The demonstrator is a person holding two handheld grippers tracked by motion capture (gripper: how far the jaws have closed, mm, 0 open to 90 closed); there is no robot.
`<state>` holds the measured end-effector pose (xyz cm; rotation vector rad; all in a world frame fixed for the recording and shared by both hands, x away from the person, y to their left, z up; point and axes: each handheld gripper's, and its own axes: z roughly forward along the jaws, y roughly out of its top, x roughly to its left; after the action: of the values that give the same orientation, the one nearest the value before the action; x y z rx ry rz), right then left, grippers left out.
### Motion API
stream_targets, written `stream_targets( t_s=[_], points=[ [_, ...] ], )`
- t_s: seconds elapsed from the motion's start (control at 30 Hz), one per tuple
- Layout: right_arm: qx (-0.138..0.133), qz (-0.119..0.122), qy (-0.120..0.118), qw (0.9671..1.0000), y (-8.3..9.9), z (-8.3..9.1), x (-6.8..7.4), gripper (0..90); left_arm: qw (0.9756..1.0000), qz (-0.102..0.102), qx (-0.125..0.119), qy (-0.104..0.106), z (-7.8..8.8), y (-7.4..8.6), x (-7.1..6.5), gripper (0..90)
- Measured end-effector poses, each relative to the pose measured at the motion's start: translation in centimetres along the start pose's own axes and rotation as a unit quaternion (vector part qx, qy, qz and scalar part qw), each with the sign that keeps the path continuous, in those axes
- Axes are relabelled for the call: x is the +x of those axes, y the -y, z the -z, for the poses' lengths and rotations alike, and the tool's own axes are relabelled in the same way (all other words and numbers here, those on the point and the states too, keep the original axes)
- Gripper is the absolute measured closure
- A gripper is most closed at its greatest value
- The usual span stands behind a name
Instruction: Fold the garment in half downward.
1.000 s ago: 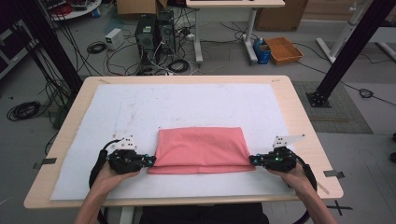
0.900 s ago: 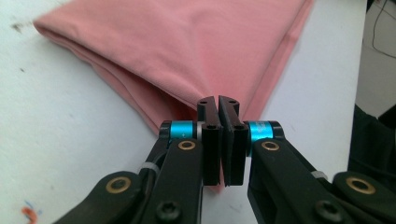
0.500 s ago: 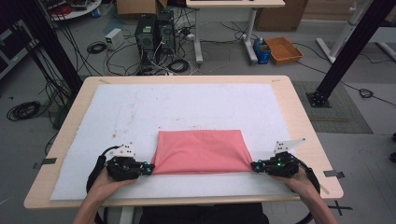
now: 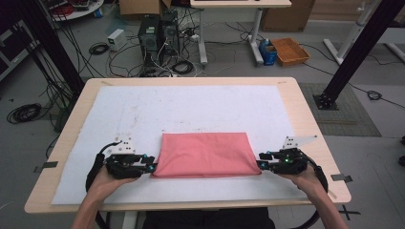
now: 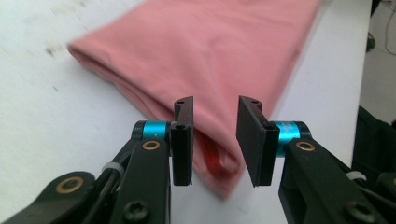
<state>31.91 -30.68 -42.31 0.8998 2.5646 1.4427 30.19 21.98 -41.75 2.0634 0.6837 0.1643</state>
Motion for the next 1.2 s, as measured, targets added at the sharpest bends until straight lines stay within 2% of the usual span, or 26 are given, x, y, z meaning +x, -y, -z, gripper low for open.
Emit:
stream_targets(
  t_s=[0.13, 0.23, 0.3, 0.4, 0.53, 0.7, 0.8, 0.9, 0.97, 1.07, 1.2],
  points=[
    [-0.016, 0.023, 0.005, 0.9996, -1.2, -1.3, 0.5, 68.8, 0.9999, -0.016, 0.002, 0.001, -1.5, -0.8, -0.4, 69.0],
    [-0.019, 0.025, 0.013, 0.9994, -1.8, -2.8, 0.6, 68.7, 0.9998, -0.004, 0.018, -0.004, -3.0, -0.9, 0.1, 69.5],
    [-0.005, 0.020, 0.013, 0.9997, -1.9, -3.8, 0.3, 68.7, 0.9991, -0.004, 0.039, -0.017, -3.7, -0.7, 0.5, 69.9],
    [0.028, 0.012, 0.044, 0.9986, -1.6, -4.7, -0.3, 68.7, 0.9985, 0.005, 0.050, -0.022, -4.1, -0.2, 0.8, 69.9],
    [0.054, 0.011, 0.062, 0.9966, -0.8, -5.1, -0.8, 68.6, 0.9974, -0.005, 0.063, -0.035, -4.2, -0.1, 0.7, 69.8],
    [0.051, 0.012, 0.063, 0.9966, -0.3, -4.6, -0.6, 67.2, 0.9967, -0.023, 0.069, -0.036, -3.7, 0.2, 0.2, 68.7],
    [0.048, 0.012, 0.063, 0.9968, -0.2, -4.3, -0.6, 63.9, 0.9978, -0.024, 0.055, -0.029, -2.9, 0.6, 0.0, 63.8],
    [0.033, 0.011, 0.046, 0.9984, -0.2, -3.8, -0.1, 61.1, 0.9989, -0.023, 0.035, -0.022, -2.1, 1.1, -0.3, 62.5],
    [0.033, 0.019, 0.035, 0.9987, -0.2, -3.7, 0.5, 60.0, 0.9985, -0.023, 0.042, -0.027, -2.1, 1.4, -0.4, 62.4],
    [0.059, 0.030, 0.037, 0.9971, 0.2, -4.0, 0.8, 58.8, 0.9980, -0.026, 0.051, -0.028, -2.2, 1.6, -0.5, 62.5],
    [0.058, 0.034, 0.035, 0.9971, 0.7, -3.7, 0.7, 58.3, 0.9974, -0.032, 0.058, -0.028, -2.0, 1.8, -0.6, 62.4]
  ],
)
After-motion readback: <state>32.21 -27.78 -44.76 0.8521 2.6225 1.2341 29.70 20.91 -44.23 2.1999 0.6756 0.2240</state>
